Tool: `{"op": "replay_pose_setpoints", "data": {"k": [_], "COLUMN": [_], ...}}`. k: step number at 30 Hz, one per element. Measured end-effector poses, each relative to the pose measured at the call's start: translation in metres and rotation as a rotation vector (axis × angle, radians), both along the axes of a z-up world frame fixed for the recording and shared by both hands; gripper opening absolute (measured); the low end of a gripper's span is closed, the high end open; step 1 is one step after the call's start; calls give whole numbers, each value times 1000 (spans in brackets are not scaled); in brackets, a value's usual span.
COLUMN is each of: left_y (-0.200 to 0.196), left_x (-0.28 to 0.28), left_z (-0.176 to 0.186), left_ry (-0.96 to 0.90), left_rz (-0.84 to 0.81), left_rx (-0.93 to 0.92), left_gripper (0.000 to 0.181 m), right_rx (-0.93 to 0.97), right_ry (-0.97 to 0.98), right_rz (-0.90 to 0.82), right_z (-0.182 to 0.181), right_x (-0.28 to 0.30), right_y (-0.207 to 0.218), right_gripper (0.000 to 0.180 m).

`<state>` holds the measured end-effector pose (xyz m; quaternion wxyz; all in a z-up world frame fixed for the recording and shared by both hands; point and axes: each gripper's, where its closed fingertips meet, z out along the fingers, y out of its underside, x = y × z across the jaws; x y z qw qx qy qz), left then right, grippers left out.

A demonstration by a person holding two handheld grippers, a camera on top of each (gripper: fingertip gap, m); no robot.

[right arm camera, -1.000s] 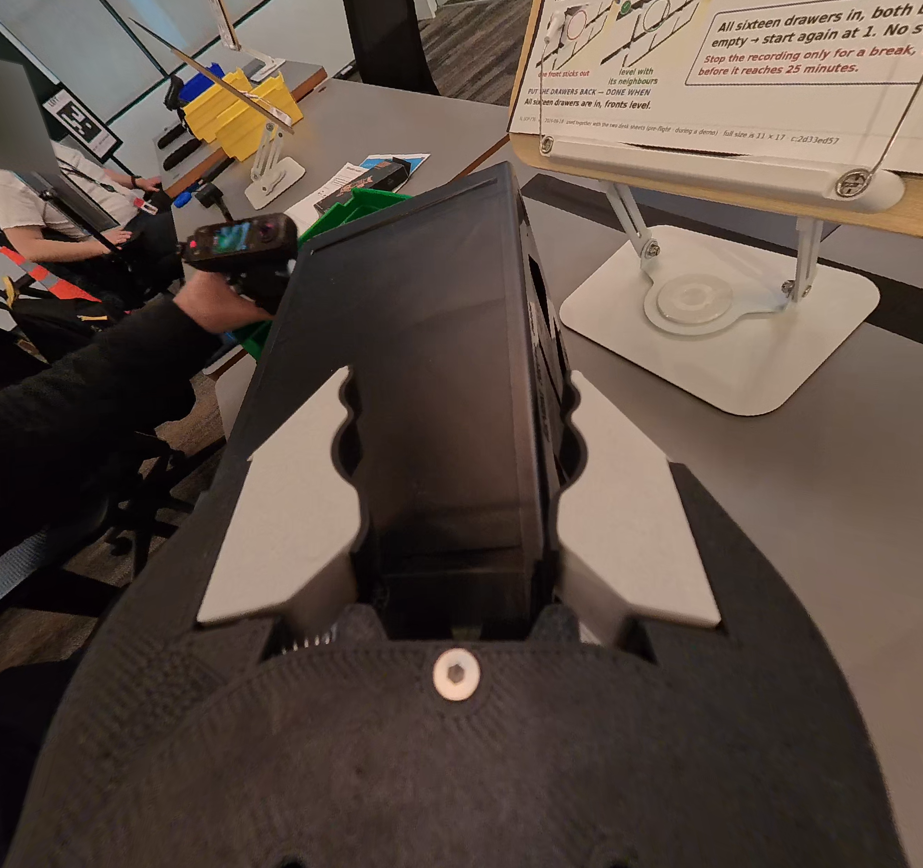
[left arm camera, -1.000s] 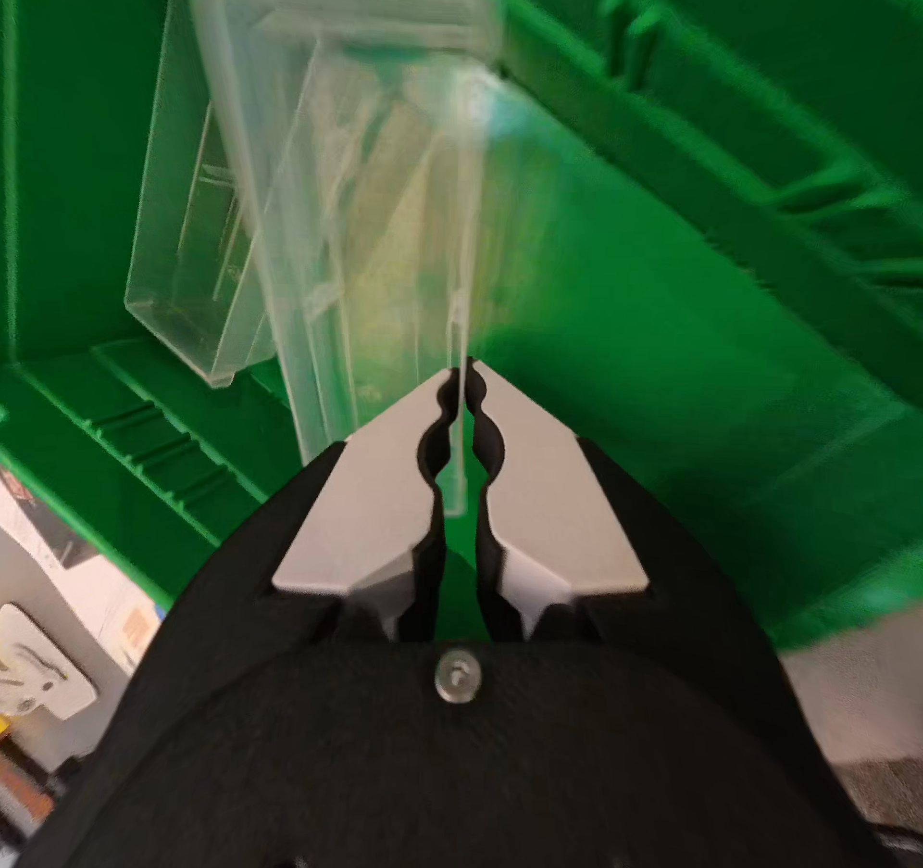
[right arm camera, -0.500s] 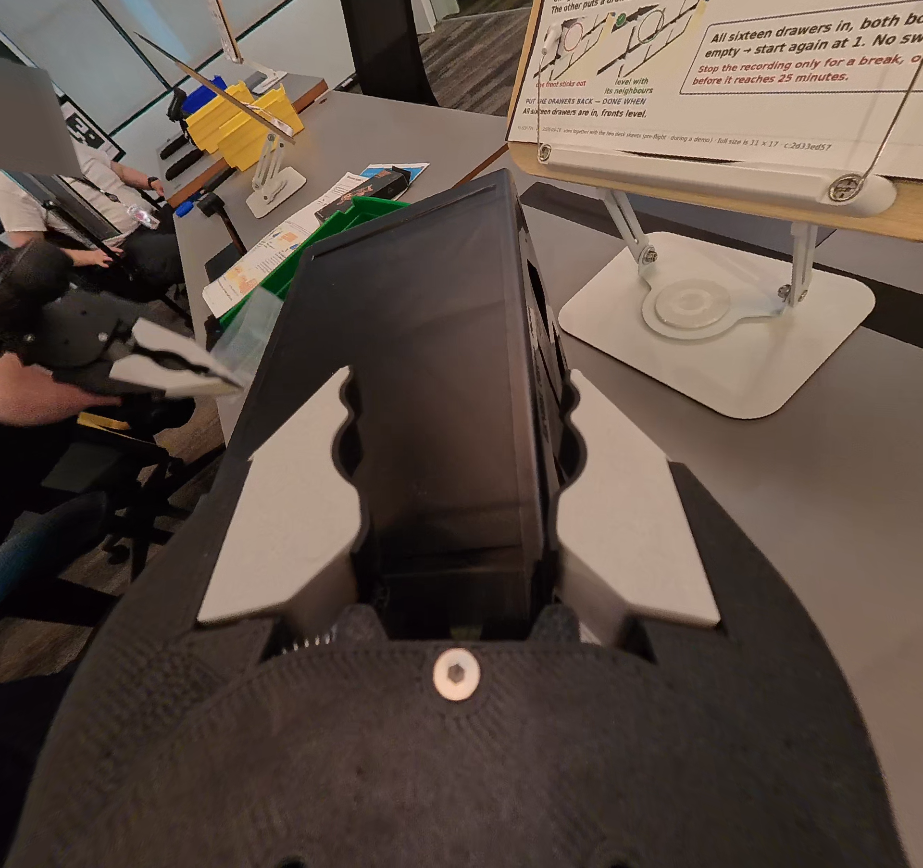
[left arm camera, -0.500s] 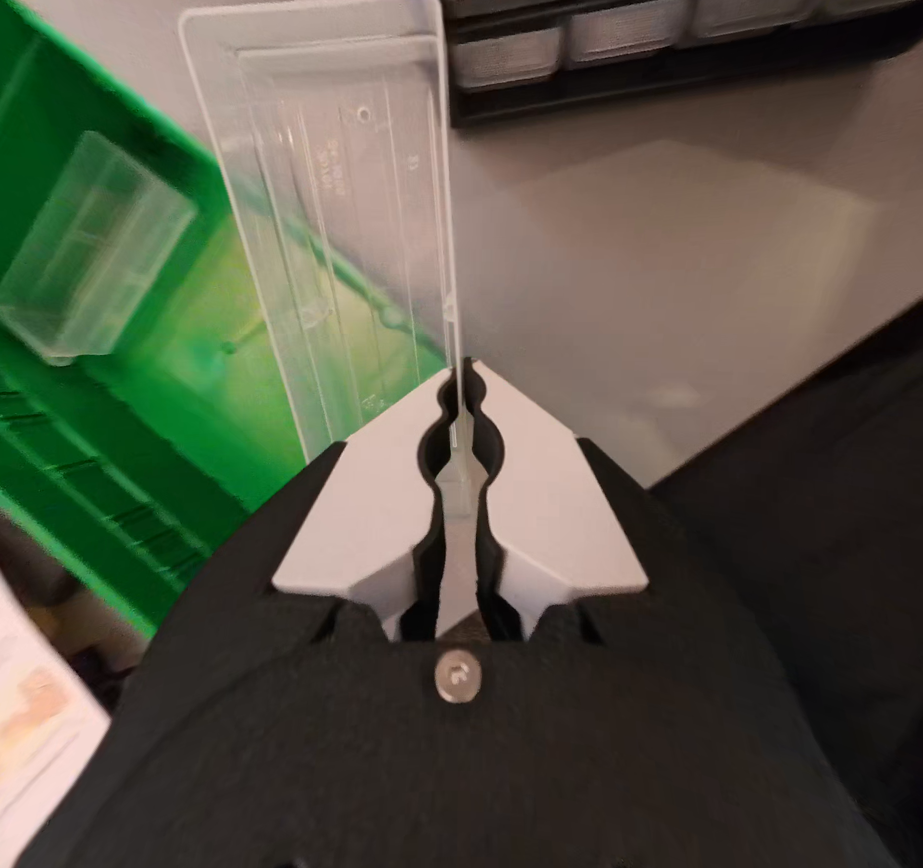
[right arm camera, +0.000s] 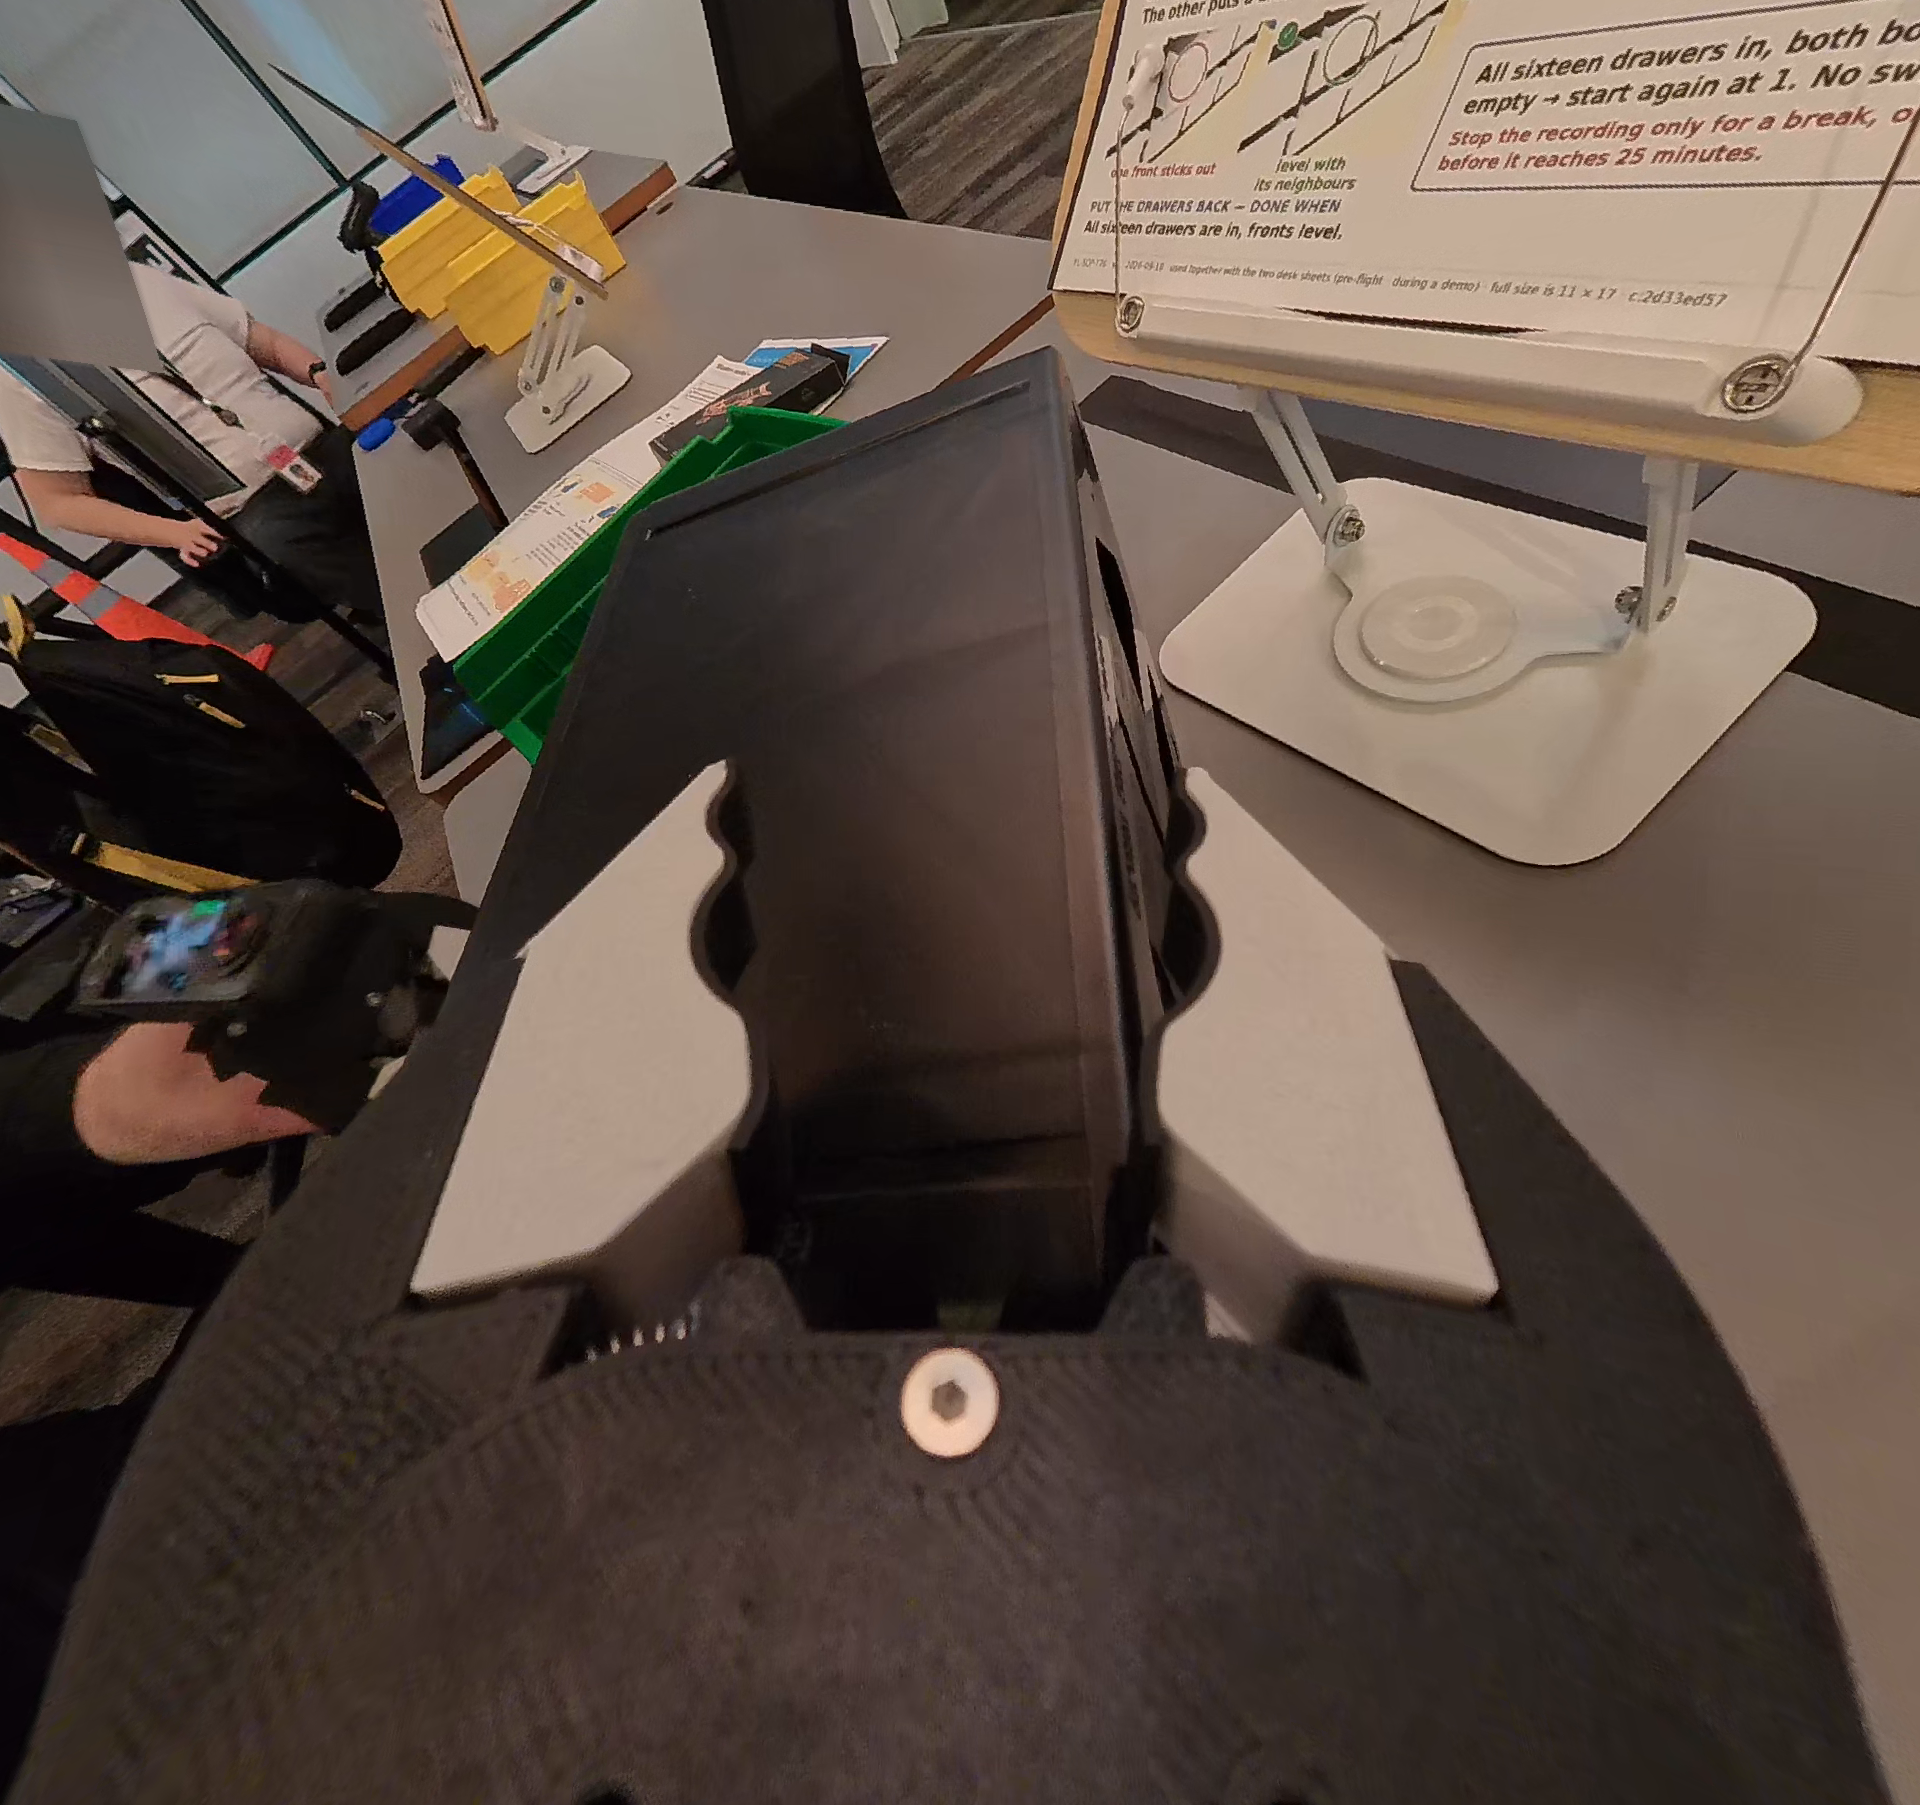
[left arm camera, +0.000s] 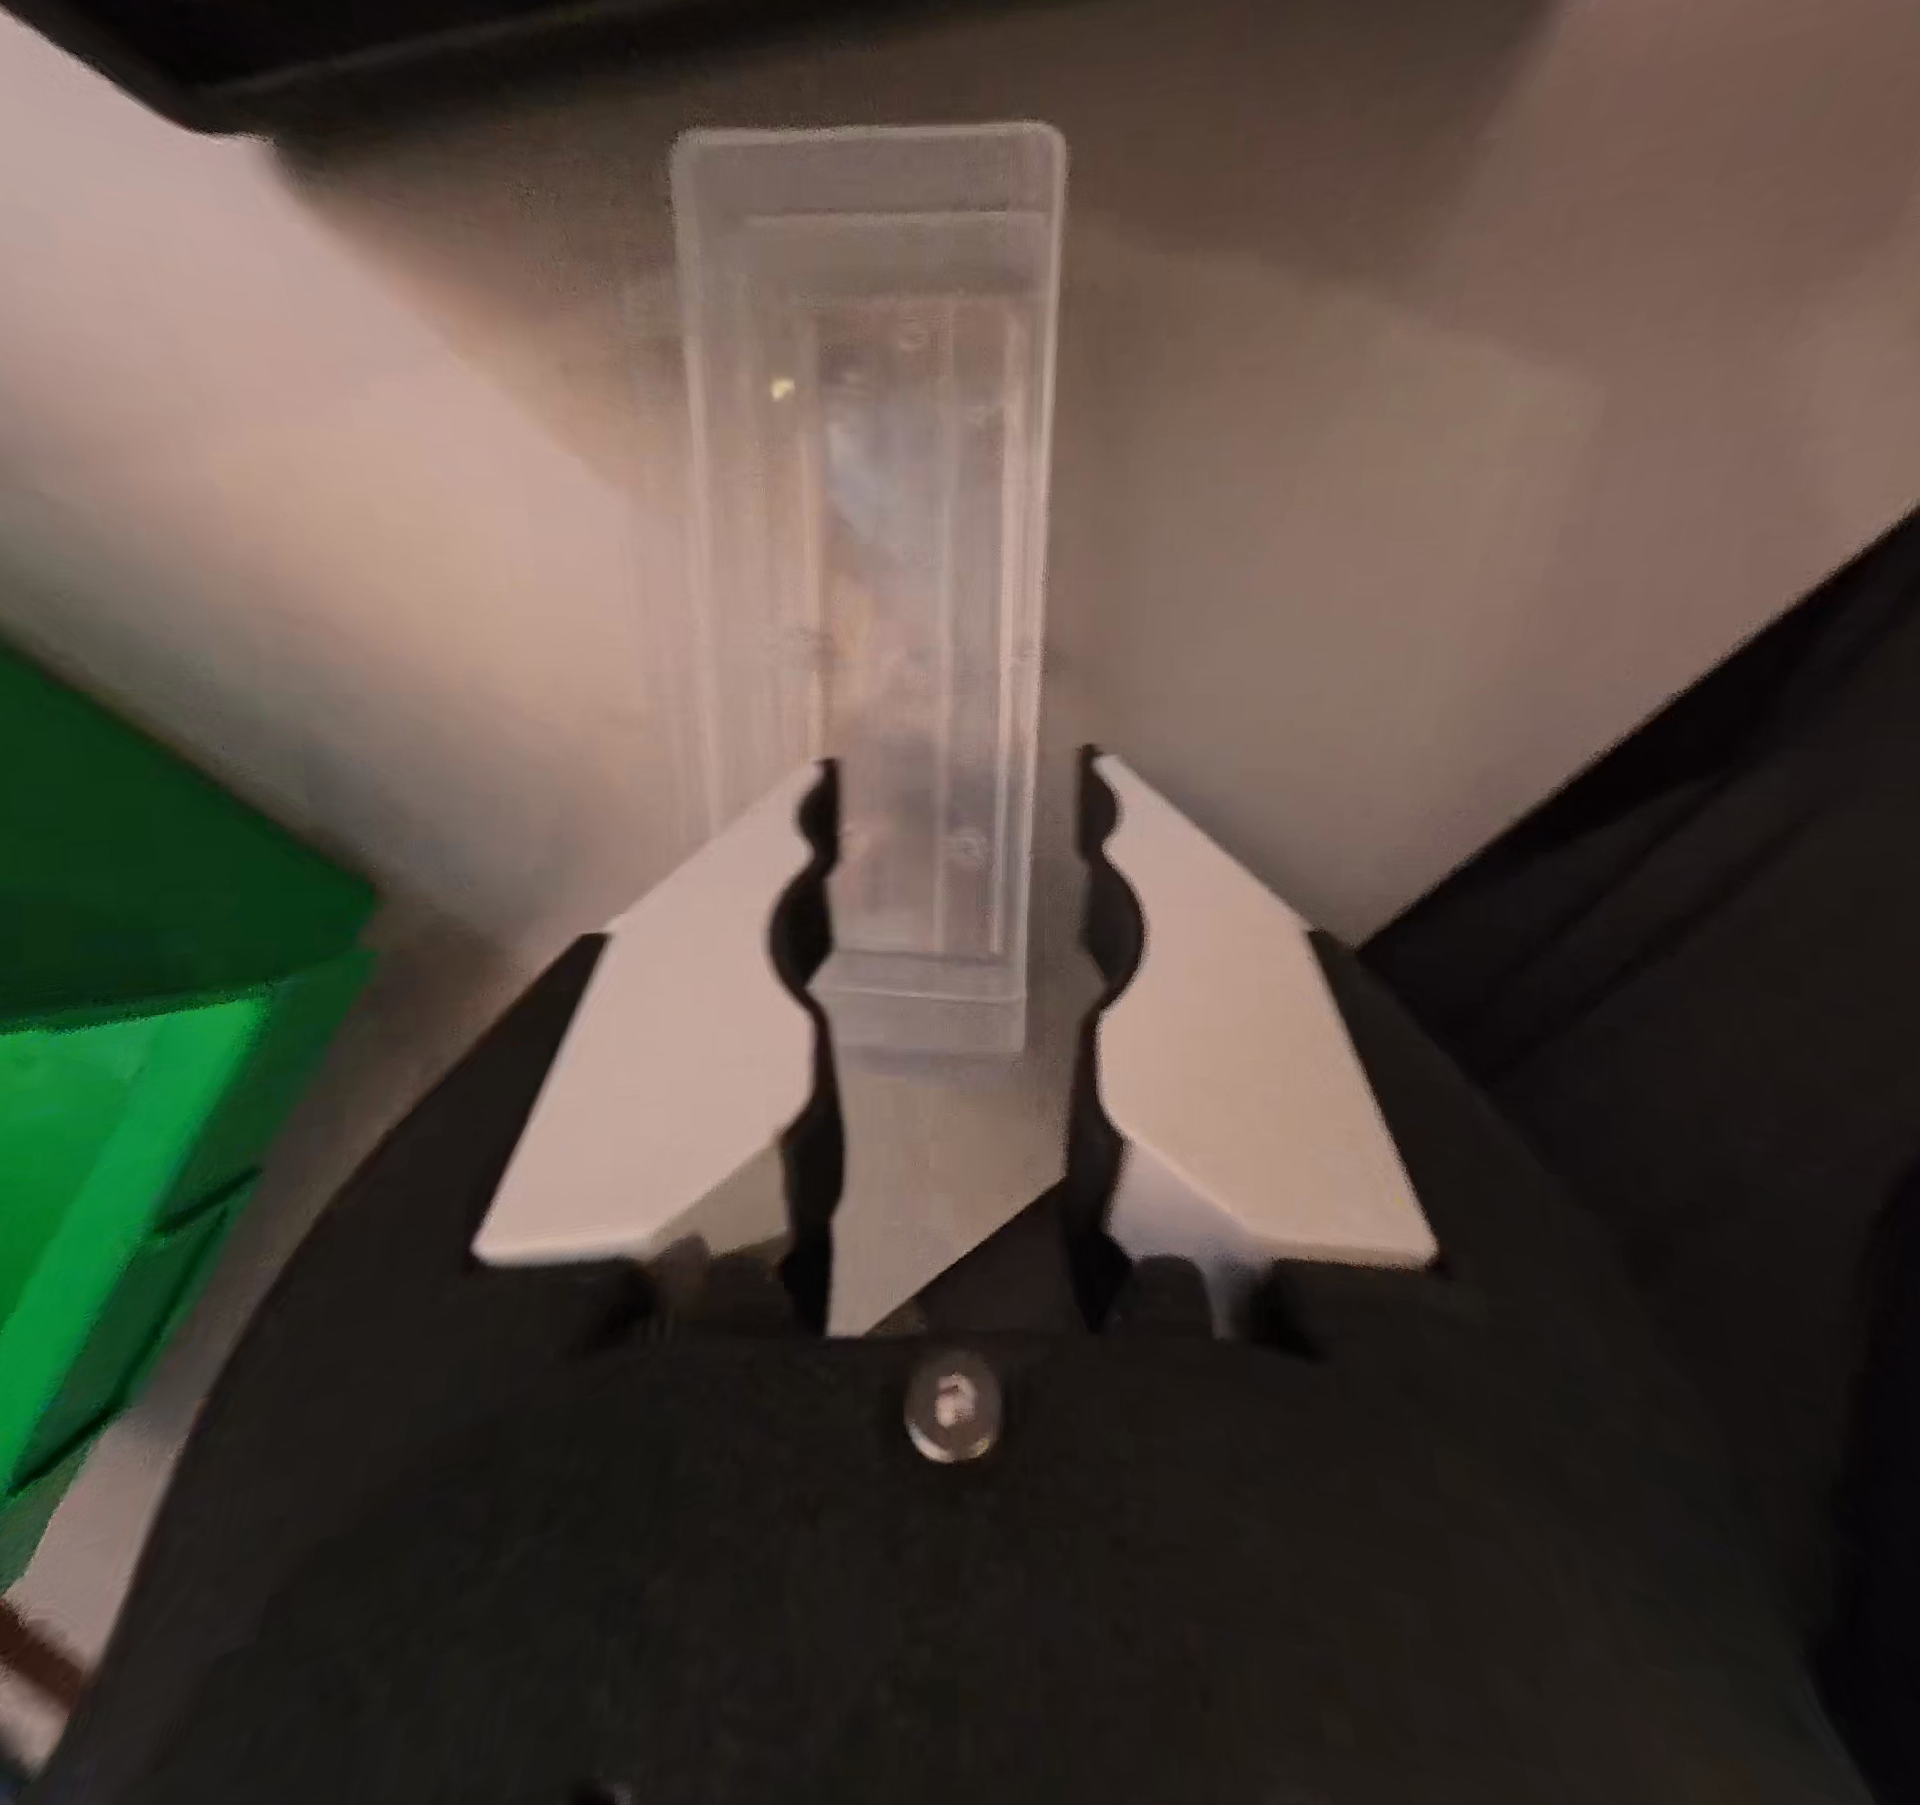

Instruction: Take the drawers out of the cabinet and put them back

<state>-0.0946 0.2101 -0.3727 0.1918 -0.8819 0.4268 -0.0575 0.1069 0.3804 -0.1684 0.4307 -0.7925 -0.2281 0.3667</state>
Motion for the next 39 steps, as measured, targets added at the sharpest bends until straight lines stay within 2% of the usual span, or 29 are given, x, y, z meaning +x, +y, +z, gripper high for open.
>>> {"op": "replay_pose_setpoints", "data": {"k": [1, 7, 17, 20, 22, 23, 26, 29, 34, 39], "left_y": [3, 18, 24, 23, 21, 20, 12, 1, 4, -13], "left_x": [1, 0, -17, -20, -27, -29, -31, -31, -29, 6], "left_z": [7, 33, 24, 22, 16, 12, -7, -21, -10, 38], "left_ry": [14, 46, 83, 78, 97, 90, 38, 15, -15, -137], "left_rz": [0, -37, -61, -88, -106, -121, -132, -116, -89, -126], "left_rx": [49, 246, 225, 204, 163, 138, 9, -97, -74, -51], "left_gripper": [53, 75, 87, 98, 112, 113, 99, 69, 66, 66], "right_rx": [1, 2, 0, 0, -1, -1, 0, 2, 4, 10], "right_ry": [0, 1, 1, 1, 0, 0, 1, 2, 7, 9], "right_rz": [-1, 1, -4, -4, -4, -4, -5, -7, -20, -41], "right_z": [0, 0, 0, 0, 0, 0, 0, 0, 1, 1], "right_x": [0, 0, 0, 0, 0, 0, 0, 0, 0, -4], "right_y": [0, 0, 0, 0, 0, 0, 0, 0, -1, -8], "right_gripper": [81, 82, 80, 79, 79, 79, 79, 79, 79, 79]}}
